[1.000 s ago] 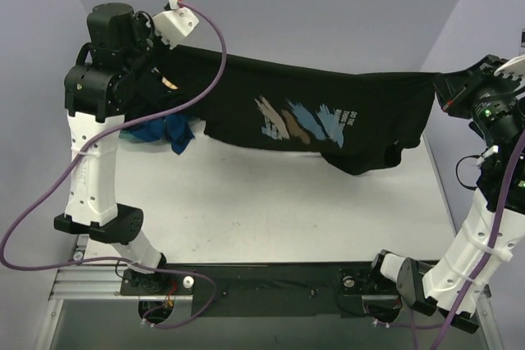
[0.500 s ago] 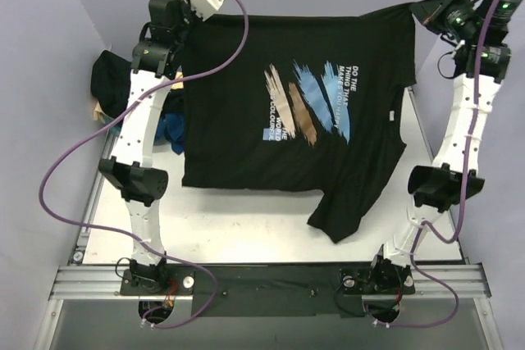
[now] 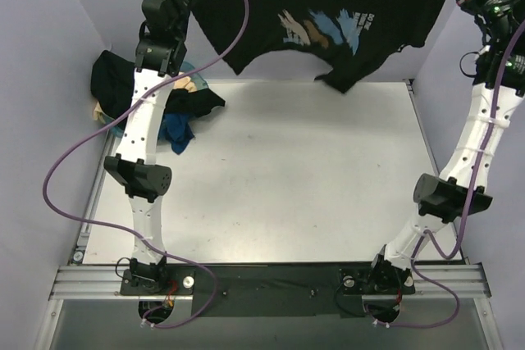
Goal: Fold and stack the t-shirts
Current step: Flatten out the tshirt
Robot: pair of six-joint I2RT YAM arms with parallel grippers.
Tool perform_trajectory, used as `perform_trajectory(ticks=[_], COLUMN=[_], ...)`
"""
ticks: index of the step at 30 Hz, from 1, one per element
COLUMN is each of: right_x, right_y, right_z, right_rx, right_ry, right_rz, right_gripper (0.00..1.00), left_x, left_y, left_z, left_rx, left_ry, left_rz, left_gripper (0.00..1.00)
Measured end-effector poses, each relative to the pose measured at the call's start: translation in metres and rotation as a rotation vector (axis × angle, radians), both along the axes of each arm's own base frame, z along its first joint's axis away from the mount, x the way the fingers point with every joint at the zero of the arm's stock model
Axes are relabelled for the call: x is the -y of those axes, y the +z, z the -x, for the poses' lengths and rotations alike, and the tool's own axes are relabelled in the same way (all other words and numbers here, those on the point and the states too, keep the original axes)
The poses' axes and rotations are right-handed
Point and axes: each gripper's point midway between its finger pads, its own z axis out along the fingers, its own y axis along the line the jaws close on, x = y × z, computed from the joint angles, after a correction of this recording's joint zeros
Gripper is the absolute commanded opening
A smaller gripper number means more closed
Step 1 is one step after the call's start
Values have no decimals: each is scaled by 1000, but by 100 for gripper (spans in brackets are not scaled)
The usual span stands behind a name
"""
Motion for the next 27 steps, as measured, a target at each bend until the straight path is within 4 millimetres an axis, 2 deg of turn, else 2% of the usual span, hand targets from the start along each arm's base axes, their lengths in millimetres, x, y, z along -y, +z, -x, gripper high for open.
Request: perform_trajectory(ticks=[2, 4, 5, 8, 11, 13, 15, 17, 19, 20, 22, 23, 25, 27], right_x=[-2, -6, -9, -26, -49, -63, -77, -91, -115, -125, -142, -147, -152, -154], right_y=[17, 19, 14, -35, -123, -191, -260, -321, -385, -415, -464, -485, -516, -536], right_z=[23, 44, 52, 79, 112, 139, 167, 193, 225, 243, 277, 294, 325, 352], right_rx=[32, 30, 11, -108, -305, -454, -616, -763, -937, -1030, -1216, -1313, -1483, -1617], right_ry=[0, 3, 7, 34, 79, 110, 132, 146, 184, 200, 220, 213, 187, 165], right_rz=[28, 58, 66, 110, 102, 60, -4, -65, -124, -155, -225, -268, -340, -381], right_gripper=[0, 0, 0, 0, 0, 0, 0, 0, 0, 0, 0, 0, 0, 0], left_x=[0, 1, 1, 1, 0, 1, 0, -1, -2, -2, -6, -9, -16, -20], left_y=[5, 6, 4, -19, -60, -103, -163, -232, -308, -338, -406, -432, -467, -484], left_z=[6, 15, 21, 40, 66, 85, 107, 131, 160, 174, 214, 236, 272, 294], left_rx=[1, -22, -45, -167, -334, -470, -642, -818, -1005, -1084, -1272, -1356, -1488, -1560], left_ry=[-12, -33, -44, -94, -149, -188, -217, -240, -257, -264, -280, -284, -289, -286], left_rz=[0, -5, -12, -52, -95, -124, -159, -192, -229, -246, -287, -306, -331, -340], left_gripper=[0, 0, 0, 0, 0, 0, 0, 0, 0, 0, 0, 0, 0, 0])
